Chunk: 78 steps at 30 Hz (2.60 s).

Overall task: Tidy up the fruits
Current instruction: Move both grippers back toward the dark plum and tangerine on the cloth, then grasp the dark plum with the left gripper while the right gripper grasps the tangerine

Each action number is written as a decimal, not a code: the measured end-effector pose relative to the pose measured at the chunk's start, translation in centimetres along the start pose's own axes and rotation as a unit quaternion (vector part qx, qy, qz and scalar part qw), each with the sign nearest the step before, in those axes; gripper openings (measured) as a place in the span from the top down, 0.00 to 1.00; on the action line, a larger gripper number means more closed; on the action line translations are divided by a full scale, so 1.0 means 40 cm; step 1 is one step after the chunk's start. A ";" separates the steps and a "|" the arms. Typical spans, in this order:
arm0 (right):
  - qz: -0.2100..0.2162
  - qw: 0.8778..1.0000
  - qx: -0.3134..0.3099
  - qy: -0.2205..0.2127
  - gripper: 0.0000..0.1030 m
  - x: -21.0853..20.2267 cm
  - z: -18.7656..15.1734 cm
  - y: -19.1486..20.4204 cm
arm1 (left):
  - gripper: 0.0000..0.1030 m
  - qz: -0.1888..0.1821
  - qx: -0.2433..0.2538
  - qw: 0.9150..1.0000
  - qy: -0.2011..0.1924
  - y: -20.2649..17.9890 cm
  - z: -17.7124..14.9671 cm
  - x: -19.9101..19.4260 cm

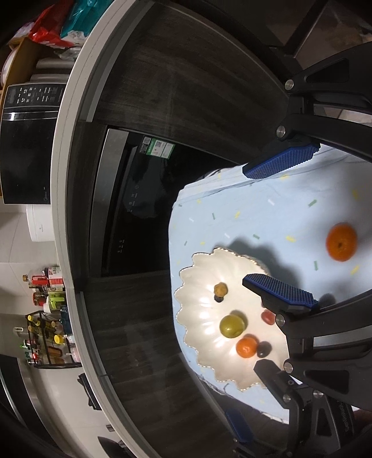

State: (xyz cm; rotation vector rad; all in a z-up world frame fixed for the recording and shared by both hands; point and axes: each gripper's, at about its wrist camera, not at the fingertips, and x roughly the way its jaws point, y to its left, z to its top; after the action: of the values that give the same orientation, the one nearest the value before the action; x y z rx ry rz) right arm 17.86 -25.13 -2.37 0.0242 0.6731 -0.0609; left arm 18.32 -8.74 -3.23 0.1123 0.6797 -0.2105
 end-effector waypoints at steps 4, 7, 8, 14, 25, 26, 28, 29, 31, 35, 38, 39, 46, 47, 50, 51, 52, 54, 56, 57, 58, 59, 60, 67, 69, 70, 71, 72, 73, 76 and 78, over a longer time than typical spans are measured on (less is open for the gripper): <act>-0.001 1.000 0.000 0.005 0.32 -0.006 -0.029 -0.010 | 0.05 -0.007 0.006 1.000 0.008 -0.014 -0.022 -0.003; 0.000 1.000 -0.001 0.012 0.32 -0.005 -0.047 -0.014 | 0.05 -0.013 0.010 1.000 0.014 -0.025 -0.041 -0.002; 0.001 1.000 0.000 0.014 0.32 -0.005 -0.054 -0.016 | 0.05 -0.015 0.011 1.000 0.017 -0.028 -0.047 -0.001; 0.001 1.000 0.001 0.027 0.32 0.003 -0.090 -0.025 | 0.05 -0.030 0.025 0.999 0.022 -0.050 -0.082 0.002; 0.001 0.999 -0.005 0.050 0.32 0.026 -0.154 -0.029 | 0.06 -0.045 0.036 0.997 0.042 -0.072 -0.153 0.025; 0.001 0.999 -0.006 0.051 0.32 0.028 -0.159 -0.028 | 0.06 -0.045 0.038 0.997 0.043 -0.074 -0.159 0.026; 0.002 0.998 -0.008 0.054 0.32 0.032 -0.168 -0.025 | 0.06 -0.044 0.041 0.997 0.046 -0.076 -0.172 0.034; 0.003 0.998 -0.009 0.055 0.32 0.034 -0.174 -0.024 | 0.06 -0.045 0.041 0.997 0.047 -0.077 -0.176 0.037; 0.004 0.998 -0.012 0.057 0.32 0.037 -0.185 -0.019 | 0.06 -0.046 0.037 0.997 0.048 -0.077 -0.191 0.046; 0.007 0.998 -0.018 0.061 0.32 0.042 -0.207 -0.011 | 0.07 -0.050 0.033 0.997 0.055 -0.079 -0.216 0.064; 0.010 0.998 -0.019 0.064 0.32 0.049 -0.220 -0.007 | 0.08 -0.051 0.036 0.996 0.056 -0.080 -0.231 0.077; 0.011 0.998 -0.020 0.065 0.32 0.051 -0.224 -0.006 | 0.09 -0.051 0.036 0.996 0.056 -0.080 -0.233 0.080; 0.018 0.997 -0.024 0.075 0.32 0.075 -0.245 0.005 | 0.20 -0.047 0.035 0.996 0.069 -0.078 -0.241 0.120; 0.019 0.997 -0.023 0.077 0.32 0.078 -0.247 0.005 | 0.20 -0.047 0.036 0.996 0.070 -0.079 -0.242 0.124; 0.024 0.996 -0.022 0.082 0.32 0.090 -0.250 0.004 | 0.20 -0.048 0.039 0.996 0.071 -0.083 -0.243 0.134; 0.025 0.996 -0.022 0.083 0.32 0.093 -0.252 0.004 | 0.20 -0.047 0.040 0.996 0.071 -0.084 -0.243 0.138; 0.026 0.996 -0.021 0.085 0.32 0.096 -0.253 0.003 | 0.20 -0.048 0.041 0.995 0.072 -0.084 -0.243 0.141; 0.028 0.996 -0.020 0.087 0.32 0.102 -0.255 0.002 | 0.21 -0.050 0.042 0.995 0.075 -0.087 -0.242 0.149; 0.030 0.995 -0.018 0.090 0.32 0.107 -0.256 0.001 | 0.25 -0.053 0.044 0.994 0.080 -0.092 -0.240 0.160; 0.032 0.995 -0.017 0.092 0.32 0.111 -0.257 0.001 | 0.26 -0.055 0.045 0.994 0.083 -0.094 -0.240 0.165; 0.033 0.995 -0.017 0.094 0.32 0.114 -0.257 0.001 | 0.28 -0.056 0.046 0.994 0.085 -0.096 -0.241 0.169; 0.034 0.995 -0.016 0.096 0.32 0.119 -0.258 0.000 | 0.30 -0.058 0.047 0.993 0.088 -0.098 -0.242 0.176; 0.035 0.995 -0.015 0.097 0.32 0.121 -0.258 0.000 | 0.31 -0.060 0.048 0.993 0.091 -0.099 -0.242 0.181; 0.045 0.993 -0.009 0.111 0.32 0.146 -0.261 0.000 | 0.36 -0.066 0.045 0.992 0.102 -0.102 -0.247 0.205; 0.048 0.992 -0.007 0.116 0.32 0.156 -0.263 0.001 | 0.36 -0.068 0.045 0.991 0.105 -0.102 -0.246 0.210; 0.049 0.992 -0.006 0.117 0.32 0.159 -0.263 0.001 | 0.37 -0.069 0.045 0.991 0.106 -0.102 -0.246 0.212; 0.050 0.992 -0.005 0.120 0.32 0.164 -0.263 0.002 | 0.38 -0.071 0.044 0.991 0.107 -0.102 -0.246 0.214; 0.051 0.991 -0.004 0.120 0.32 0.165 -0.263 0.002 | 0.38 -0.072 0.045 0.990 0.110 -0.104 -0.246 0.218; 0.052 0.991 -0.004 0.121 0.33 0.169 -0.263 0.003 | 0.39 -0.072 0.046 0.990 0.111 -0.105 -0.246 0.220; 0.053 0.991 -0.003 0.127 0.35 0.178 -0.266 0.003 | 0.40 -0.075 0.048 0.990 0.111 -0.110 -0.245 0.226; 0.059 0.990 0.002 0.129 0.38 0.183 -0.266 0.002 | 0.43 -0.078 0.050 0.990 0.110 -0.113 -0.244 0.227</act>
State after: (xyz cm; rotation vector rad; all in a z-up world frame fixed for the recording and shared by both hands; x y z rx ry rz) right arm 16.96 -24.95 -15.24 0.0778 0.9296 0.0565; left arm 18.21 -12.88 -16.69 0.1802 0.8998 -0.3864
